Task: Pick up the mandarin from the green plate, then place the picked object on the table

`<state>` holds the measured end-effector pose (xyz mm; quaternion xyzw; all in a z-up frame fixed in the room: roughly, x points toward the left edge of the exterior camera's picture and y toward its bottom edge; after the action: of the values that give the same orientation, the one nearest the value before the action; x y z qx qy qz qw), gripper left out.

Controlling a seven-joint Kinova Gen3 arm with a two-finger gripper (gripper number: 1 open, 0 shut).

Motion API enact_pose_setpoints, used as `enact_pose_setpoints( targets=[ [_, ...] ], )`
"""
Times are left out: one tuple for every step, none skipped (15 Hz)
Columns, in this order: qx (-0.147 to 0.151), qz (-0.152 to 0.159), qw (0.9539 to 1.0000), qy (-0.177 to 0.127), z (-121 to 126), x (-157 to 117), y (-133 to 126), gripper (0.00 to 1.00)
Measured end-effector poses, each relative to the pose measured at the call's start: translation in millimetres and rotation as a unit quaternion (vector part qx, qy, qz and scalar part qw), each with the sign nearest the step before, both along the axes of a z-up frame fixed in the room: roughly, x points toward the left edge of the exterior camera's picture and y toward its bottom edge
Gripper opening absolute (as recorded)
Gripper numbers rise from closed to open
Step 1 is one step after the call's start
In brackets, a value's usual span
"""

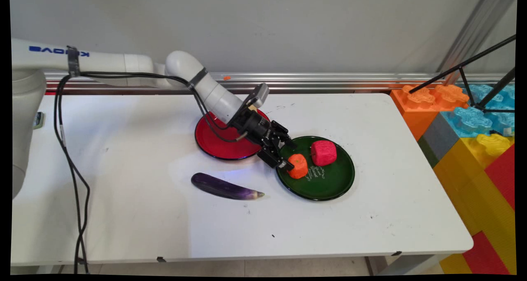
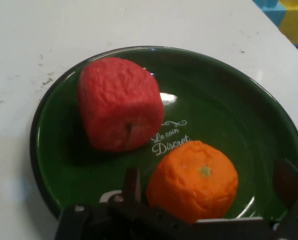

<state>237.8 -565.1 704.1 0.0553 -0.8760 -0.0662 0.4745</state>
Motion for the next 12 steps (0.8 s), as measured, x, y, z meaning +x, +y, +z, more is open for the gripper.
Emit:
enact_pose_setpoints(
  targets=[
    [-0.002, -0.002, 1.0000, -0.004, -5.2, -5.8, -2.8, 1.00],
    [-0.003, -0.003, 1.0000, -0.005, -7.2, -7.8, -3.7, 1.00],
    [-0.004, -0.004, 1.0000, -0.006, -9.0, -9.1, -4.3, 1.00],
    [-0.006, -0.005, 0.9999, -0.007, -10.9, -10.4, -4.7, 1.00],
    [-0.008, -0.007, 0.9999, -0.008, -12.0, -11.5, -5.1, 1.00],
    [-0.011, -0.008, 0.9999, -0.008, -13.1, -12.4, -5.5, 0.00],
    [-0.013, -0.009, 0.9998, -0.009, -14.0, -12.9, -5.9, 0.00],
    [-0.014, -0.009, 0.9998, -0.009, -14.5, -13.2, -6.2, 0.00],
    [-0.015, -0.009, 0.9998, -0.009, -14.8, -13.1, -6.6, 0.00],
    [-0.016, -0.008, 0.9998, -0.008, -14.2, -12.8, -6.8, 0.00],
    [-0.016, -0.006, 0.9998, -0.006, -13.2, -12.1, -7.0, 0.00],
    [-0.015, -0.005, 0.9999, -0.004, -11.8, -10.8, -6.7, 0.00]
  ],
)
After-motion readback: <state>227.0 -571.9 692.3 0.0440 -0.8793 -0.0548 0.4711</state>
